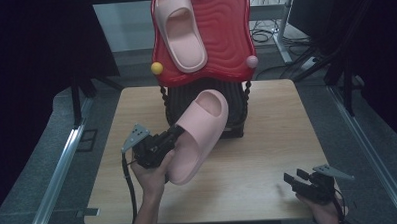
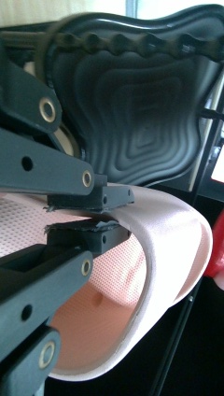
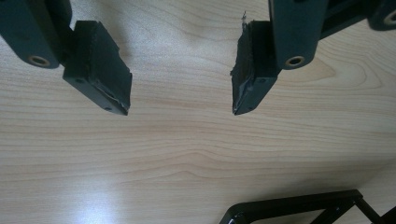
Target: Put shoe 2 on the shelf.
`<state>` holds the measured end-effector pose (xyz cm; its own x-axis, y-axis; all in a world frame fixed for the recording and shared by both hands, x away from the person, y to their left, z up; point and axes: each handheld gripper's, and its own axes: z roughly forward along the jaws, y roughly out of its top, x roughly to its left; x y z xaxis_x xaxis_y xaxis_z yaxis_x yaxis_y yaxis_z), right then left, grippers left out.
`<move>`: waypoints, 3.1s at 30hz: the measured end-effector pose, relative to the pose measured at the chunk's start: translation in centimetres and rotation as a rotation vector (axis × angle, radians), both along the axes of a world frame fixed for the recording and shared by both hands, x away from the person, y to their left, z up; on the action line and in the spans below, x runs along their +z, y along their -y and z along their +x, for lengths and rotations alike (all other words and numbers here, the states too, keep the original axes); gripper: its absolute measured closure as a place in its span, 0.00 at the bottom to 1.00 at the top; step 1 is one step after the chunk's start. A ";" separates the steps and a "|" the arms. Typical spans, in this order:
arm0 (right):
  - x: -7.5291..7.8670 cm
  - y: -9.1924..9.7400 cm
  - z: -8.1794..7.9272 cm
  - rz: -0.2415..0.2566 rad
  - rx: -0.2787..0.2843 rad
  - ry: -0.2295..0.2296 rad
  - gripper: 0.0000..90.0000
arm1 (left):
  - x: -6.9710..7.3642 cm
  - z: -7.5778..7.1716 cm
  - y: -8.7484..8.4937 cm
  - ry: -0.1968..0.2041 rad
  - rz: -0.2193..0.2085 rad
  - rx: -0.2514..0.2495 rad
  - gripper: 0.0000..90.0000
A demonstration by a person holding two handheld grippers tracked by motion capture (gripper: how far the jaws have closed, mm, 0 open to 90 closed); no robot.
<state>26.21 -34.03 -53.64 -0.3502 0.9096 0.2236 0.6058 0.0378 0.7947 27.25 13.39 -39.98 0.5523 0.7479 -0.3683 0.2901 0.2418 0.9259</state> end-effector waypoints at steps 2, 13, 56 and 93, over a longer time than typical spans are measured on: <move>0.0 -0.1 0.0 0.003 -0.002 0.002 0.42 | 0.8 0.3 0.2 0.013 -0.003 -0.002 0.93; -0.1 -0.2 0.1 0.004 0.008 -0.004 0.42 | 4.4 1.8 1.0 0.074 0.005 0.015 0.93; -0.1 -0.1 0.2 0.002 0.000 0.003 0.41 | 14.3 9.6 5.7 0.111 0.074 0.088 0.93; 0.7 0.2 -0.2 0.027 0.003 0.029 0.41 | 19.7 19.0 11.6 0.075 0.123 0.241 0.92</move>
<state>26.00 -34.26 -52.91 -0.3595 0.9024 0.2377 0.5823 0.0179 0.8128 46.20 1.74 -20.32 0.3754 0.8975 -0.2312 0.1670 0.1799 0.9694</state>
